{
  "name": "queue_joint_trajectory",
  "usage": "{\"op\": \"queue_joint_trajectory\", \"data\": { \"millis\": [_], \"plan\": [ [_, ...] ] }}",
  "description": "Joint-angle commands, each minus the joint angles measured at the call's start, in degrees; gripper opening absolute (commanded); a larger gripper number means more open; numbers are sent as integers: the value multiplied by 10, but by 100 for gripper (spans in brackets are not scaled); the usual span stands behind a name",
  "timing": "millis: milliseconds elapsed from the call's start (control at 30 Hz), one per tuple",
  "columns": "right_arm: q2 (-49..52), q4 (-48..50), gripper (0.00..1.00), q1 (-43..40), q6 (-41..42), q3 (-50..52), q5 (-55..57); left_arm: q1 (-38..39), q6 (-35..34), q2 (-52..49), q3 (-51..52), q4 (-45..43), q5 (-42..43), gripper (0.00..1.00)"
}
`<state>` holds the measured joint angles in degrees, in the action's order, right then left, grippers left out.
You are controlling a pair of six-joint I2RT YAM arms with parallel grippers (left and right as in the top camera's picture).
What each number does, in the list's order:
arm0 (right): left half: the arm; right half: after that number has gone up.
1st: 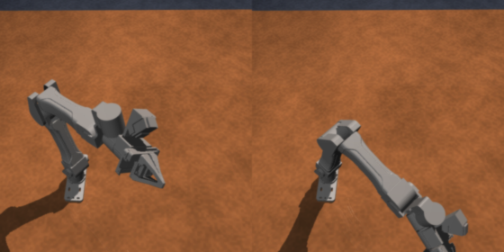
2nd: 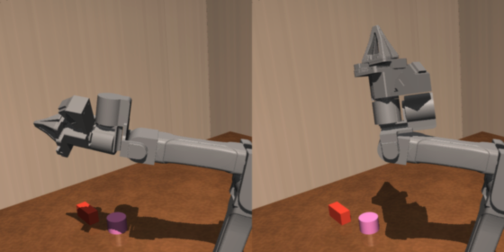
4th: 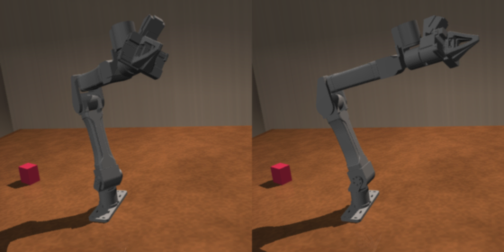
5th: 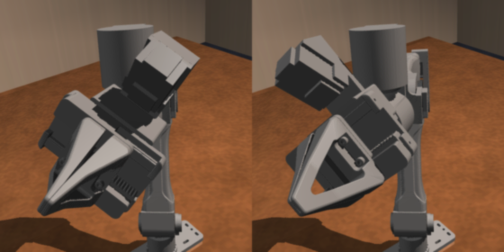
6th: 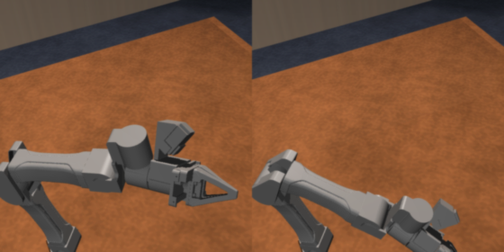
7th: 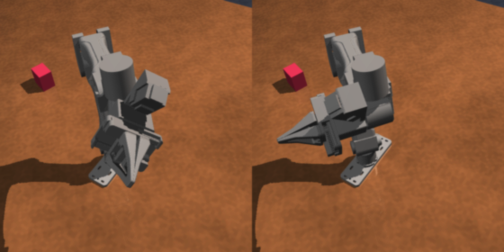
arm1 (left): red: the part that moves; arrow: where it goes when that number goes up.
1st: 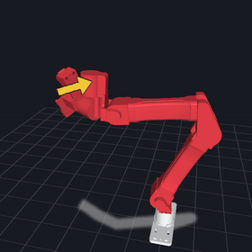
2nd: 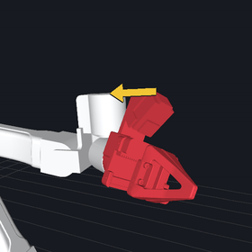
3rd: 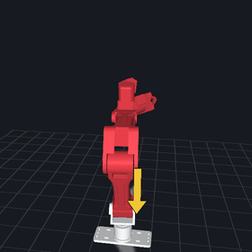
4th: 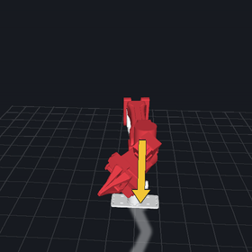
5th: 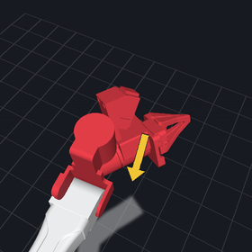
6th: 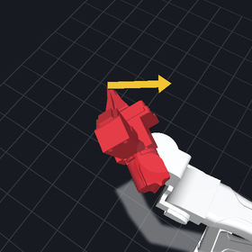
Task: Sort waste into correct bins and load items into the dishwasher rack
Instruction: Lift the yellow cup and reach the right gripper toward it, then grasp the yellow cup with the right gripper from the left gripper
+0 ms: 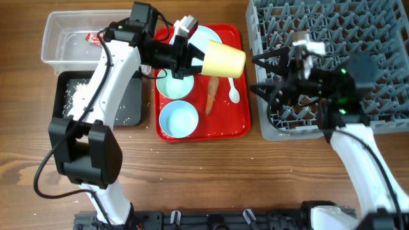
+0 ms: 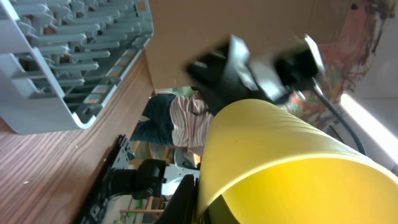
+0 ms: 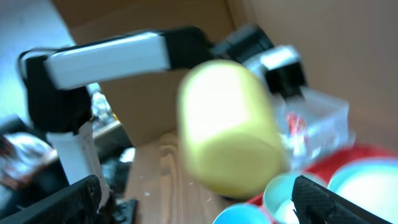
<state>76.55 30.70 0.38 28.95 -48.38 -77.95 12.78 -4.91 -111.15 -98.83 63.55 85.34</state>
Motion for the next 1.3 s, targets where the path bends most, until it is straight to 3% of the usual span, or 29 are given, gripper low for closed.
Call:
{"op": "queue_joint_trajectory", "data": {
  "millis": [0,133,400,667,900,1267],
  "plan": [
    [54,9,92,0,52,-9,5,18,15,16,-2,3,17,4],
    [70,46,88,0,89,-9,26,37,15,16,-2,3,-28,4],
    [68,245,88,0,241,-9,16,45,13,16,-2,3,-79,4],
    [69,242,88,26,244,-8,18,50,10,16,-2,2,-81,4],
    [69,127,88,38,166,-8,19,47,-20,16,-2,-17,-76,4],
    [69,120,81,58,160,-8,30,47,-33,16,-2,-34,-74,4]
  ]
}}
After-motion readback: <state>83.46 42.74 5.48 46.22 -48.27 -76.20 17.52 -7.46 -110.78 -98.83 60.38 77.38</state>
